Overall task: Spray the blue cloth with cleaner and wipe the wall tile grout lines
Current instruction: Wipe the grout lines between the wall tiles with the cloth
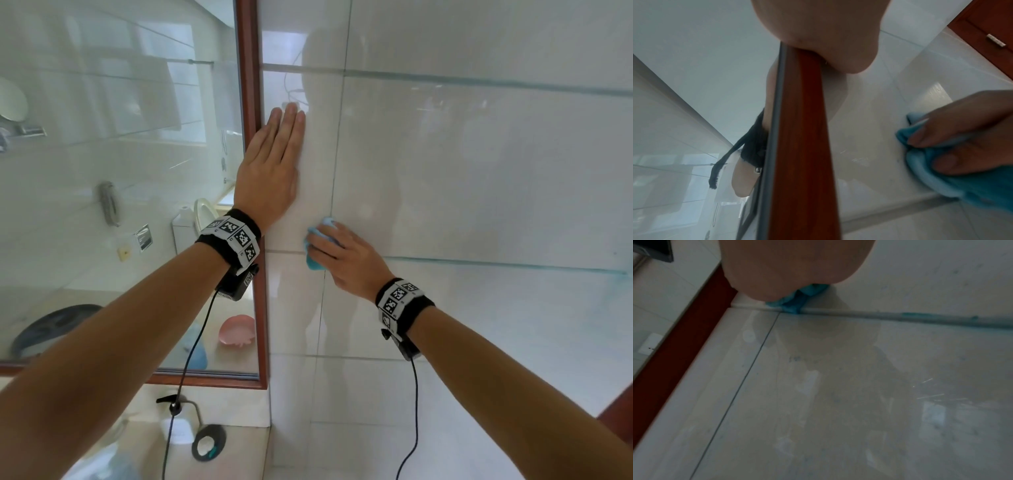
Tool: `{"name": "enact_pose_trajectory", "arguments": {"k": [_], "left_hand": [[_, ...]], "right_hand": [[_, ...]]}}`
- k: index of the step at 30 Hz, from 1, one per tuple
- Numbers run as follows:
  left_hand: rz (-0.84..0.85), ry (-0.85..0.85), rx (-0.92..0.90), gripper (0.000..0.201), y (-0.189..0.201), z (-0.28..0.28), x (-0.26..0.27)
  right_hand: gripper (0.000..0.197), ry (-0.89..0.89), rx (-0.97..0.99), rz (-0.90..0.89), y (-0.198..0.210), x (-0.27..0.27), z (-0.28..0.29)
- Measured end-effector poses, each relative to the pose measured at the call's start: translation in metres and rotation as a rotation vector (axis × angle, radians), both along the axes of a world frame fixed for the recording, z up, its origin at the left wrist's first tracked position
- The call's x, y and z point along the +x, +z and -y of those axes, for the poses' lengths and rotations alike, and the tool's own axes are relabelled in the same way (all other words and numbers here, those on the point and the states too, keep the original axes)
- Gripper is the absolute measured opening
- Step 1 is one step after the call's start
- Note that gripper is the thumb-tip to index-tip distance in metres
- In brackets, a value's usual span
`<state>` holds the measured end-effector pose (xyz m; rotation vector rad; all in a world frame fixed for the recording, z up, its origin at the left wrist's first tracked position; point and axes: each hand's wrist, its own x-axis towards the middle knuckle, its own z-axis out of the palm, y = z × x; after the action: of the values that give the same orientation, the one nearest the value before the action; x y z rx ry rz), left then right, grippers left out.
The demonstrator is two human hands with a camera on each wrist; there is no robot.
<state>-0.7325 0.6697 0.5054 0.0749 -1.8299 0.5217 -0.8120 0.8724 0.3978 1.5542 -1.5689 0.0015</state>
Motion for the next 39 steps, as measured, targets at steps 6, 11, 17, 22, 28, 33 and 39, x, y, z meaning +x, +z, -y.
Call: {"name": "enact_pose_trajectory", "arguments": {"k": [6,11,17,22,28,33,39], "left_hand": [[-0.005,-0.005,0.01,0.068,-0.002,0.0,0.0],[0.007,-0.004,0.034,0.07,-0.003,-0.001,0.0],[0.022,0.015,0.026,0.071,-0.002,-0.002,0.001],[0.028,0.041,0.026,0.07,-0.005,-0.001,0.0],[0.021,0.037,0.033,0.069,-0.005,-0.002,-0.001],[0.026,0.039,0.033,0.069,-0.005,-0.002,0.001],[0.074,0.058,0.095,0.071,-0.004,-0.014,0.003]], "right_hand": [[0.04,-0.093,-0.113,-0.033,0.05,0.001,-0.007],[0.04,-0.091,-0.169,-0.015,0.027,-0.004,0.001],[0.05,-0.053,0.066,-0.06,-0.055,0.002,-0.007],[0.042,-0.035,-0.044,-0.06,-0.009,0.007,-0.005],[0.04,-0.032,-0.215,0.041,0.011,-0.001,0.012],[0.037,-0.011,-0.046,0.043,-0.058,0.001,-0.001],[0.035,0.028,0.033,0.04,-0.04,0.025,-0.008]]}}
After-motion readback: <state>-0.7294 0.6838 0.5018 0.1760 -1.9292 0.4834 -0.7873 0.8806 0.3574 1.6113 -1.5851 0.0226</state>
